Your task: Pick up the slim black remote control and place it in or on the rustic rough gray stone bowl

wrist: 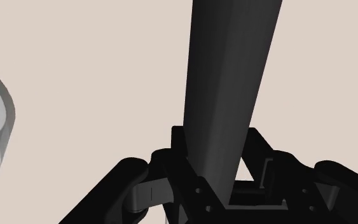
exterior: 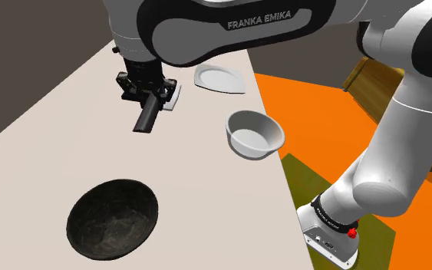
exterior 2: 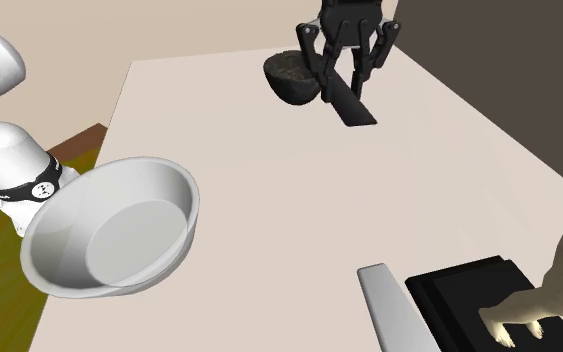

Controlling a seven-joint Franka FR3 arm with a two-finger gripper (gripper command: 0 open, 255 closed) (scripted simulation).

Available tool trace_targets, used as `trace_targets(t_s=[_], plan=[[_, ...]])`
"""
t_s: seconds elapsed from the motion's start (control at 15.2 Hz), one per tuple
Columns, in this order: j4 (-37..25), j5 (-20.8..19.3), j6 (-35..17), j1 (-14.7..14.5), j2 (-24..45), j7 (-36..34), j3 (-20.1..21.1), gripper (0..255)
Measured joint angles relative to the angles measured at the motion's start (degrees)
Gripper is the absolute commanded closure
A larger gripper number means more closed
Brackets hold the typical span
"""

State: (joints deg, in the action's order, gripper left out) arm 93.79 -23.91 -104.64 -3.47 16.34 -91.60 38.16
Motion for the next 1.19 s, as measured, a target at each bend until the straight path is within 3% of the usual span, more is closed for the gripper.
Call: trace_targets(t_s=[0.66, 1.19], plan=[[0.38, -0.77, 2.51, -8.79, 1.0, -12.63, 3.92, 255], [-4.75, -3.01, 7.06, -18.43, 5.58, -23.16, 6.16, 255]])
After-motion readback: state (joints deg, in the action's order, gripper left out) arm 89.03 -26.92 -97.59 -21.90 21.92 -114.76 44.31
